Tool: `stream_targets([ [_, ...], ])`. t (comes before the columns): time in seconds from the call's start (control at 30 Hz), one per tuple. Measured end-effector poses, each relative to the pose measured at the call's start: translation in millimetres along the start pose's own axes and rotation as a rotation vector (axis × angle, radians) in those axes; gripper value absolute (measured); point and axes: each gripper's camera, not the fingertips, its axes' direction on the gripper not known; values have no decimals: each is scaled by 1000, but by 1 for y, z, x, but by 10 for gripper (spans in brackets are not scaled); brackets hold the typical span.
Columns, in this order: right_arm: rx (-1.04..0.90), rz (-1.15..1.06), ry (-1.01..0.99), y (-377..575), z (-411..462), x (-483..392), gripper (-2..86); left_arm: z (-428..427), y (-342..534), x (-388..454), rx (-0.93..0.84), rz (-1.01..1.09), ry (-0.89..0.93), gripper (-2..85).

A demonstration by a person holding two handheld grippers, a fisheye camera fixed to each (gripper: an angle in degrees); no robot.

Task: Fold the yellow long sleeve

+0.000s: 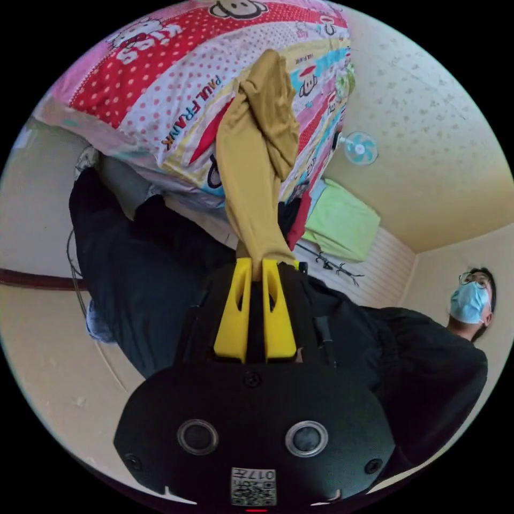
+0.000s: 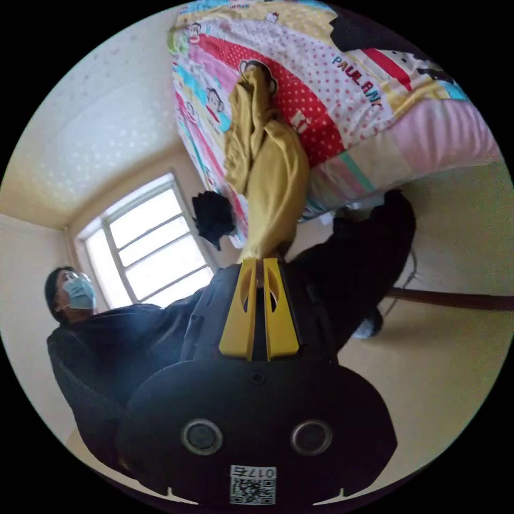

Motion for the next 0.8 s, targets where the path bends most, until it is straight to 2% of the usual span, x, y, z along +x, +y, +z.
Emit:
stream_targets([
  [0.17,74,-247,-194,-108,20,-50,32,-17,-98,78,73,254,-48,42],
  [0.23,136,-300,-269,-178,34,-72,37,-24,-148,104,131,297,-76,44],
  [0.37,281,-331,-361,-242,47,-92,57,-48,-235,150,306,345,-156,79],
  [0.43,326,-268,-209,-251,61,-100,63,-55,-247,152,354,302,-197,100],
  [0.5,271,-282,-19,-253,80,-109,57,-48,-242,141,389,224,-279,106],
  [0.6,168,-310,347,-253,125,-115,48,-13,-230,110,341,102,-382,138],
  [0.67,120,-338,554,-254,148,-113,37,14,-224,86,296,26,-381,160],
  [0.73,47,-355,915,-261,174,-103,21,40,-220,62,253,-47,-349,163],
  [0.77,38,-354,1025,-263,179,-99,19,55,-218,49,234,-85,-326,159],
  [0.8,-1,-371,1198,-265,186,-89,15,67,-219,41,218,-112,-308,132],
])
